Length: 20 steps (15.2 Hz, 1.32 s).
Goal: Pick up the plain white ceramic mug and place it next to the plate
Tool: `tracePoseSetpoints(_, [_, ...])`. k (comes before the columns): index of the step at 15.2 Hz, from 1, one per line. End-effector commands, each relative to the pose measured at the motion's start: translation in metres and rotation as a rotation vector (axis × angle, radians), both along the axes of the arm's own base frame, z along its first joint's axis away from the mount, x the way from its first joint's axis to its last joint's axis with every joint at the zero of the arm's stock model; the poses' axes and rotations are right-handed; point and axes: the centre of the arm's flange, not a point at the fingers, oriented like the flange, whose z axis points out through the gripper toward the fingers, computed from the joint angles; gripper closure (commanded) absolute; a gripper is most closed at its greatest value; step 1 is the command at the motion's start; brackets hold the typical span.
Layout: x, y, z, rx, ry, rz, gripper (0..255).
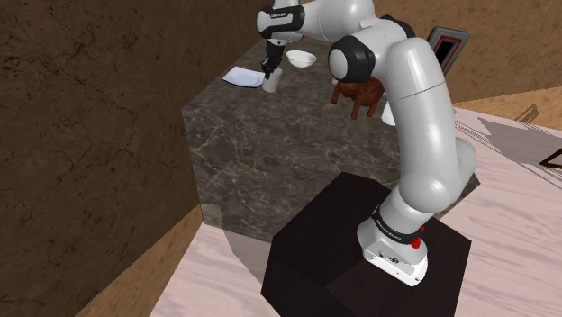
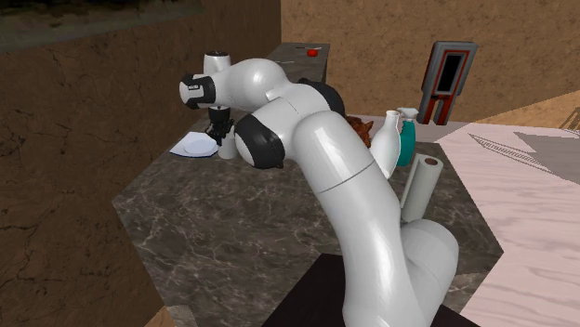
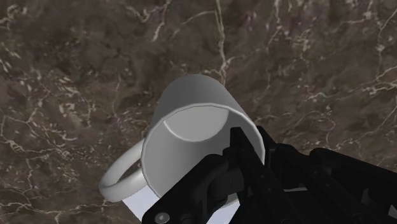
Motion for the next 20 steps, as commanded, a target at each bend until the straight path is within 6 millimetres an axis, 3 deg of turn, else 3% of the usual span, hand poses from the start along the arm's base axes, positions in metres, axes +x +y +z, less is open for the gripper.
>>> tracePoseSetpoints(1, [0.0, 0.0, 0.0, 0.0, 0.0, 0.0, 255])
tracePoseSetpoints(2, [0.0, 0.0, 0.0, 0.0, 0.0, 0.0, 255])
tracePoseSetpoints(3, [0.0, 0.0, 0.0, 0.0, 0.0, 0.0, 0])
tracePoseSetpoints(8, [0.0, 0.0, 0.0, 0.0, 0.0, 0.0, 0])
tracePoseSetpoints(12, [-0.01, 0.001, 0.049, 0.0, 0.0, 0.0, 0])
tracePoseSetpoints(20, [-0.01, 0.001, 0.049, 0.0, 0.0, 0.0, 0])
